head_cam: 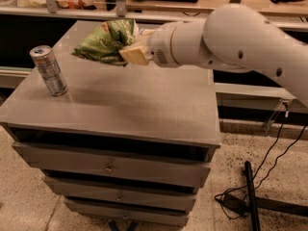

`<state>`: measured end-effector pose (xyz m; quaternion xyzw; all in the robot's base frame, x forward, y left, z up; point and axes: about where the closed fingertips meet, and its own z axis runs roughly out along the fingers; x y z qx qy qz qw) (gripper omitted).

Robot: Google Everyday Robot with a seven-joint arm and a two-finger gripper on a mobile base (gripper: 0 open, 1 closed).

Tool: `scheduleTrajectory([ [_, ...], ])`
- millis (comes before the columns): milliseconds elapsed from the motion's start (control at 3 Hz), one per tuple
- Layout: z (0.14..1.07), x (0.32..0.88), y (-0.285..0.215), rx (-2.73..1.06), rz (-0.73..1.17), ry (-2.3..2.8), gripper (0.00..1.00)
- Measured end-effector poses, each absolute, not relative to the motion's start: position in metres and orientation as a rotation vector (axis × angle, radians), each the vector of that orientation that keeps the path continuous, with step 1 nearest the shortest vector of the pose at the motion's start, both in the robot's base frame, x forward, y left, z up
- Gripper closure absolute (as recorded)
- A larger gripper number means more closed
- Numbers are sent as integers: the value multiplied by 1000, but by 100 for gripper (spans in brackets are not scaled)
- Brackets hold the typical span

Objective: Pick green jalapeno chip bag

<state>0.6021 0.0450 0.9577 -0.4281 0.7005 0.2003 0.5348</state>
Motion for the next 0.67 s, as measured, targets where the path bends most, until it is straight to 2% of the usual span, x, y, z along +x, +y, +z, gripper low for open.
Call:
scheduleTrajectory([
  [667,976,598,47,-1079,508,1684,100],
])
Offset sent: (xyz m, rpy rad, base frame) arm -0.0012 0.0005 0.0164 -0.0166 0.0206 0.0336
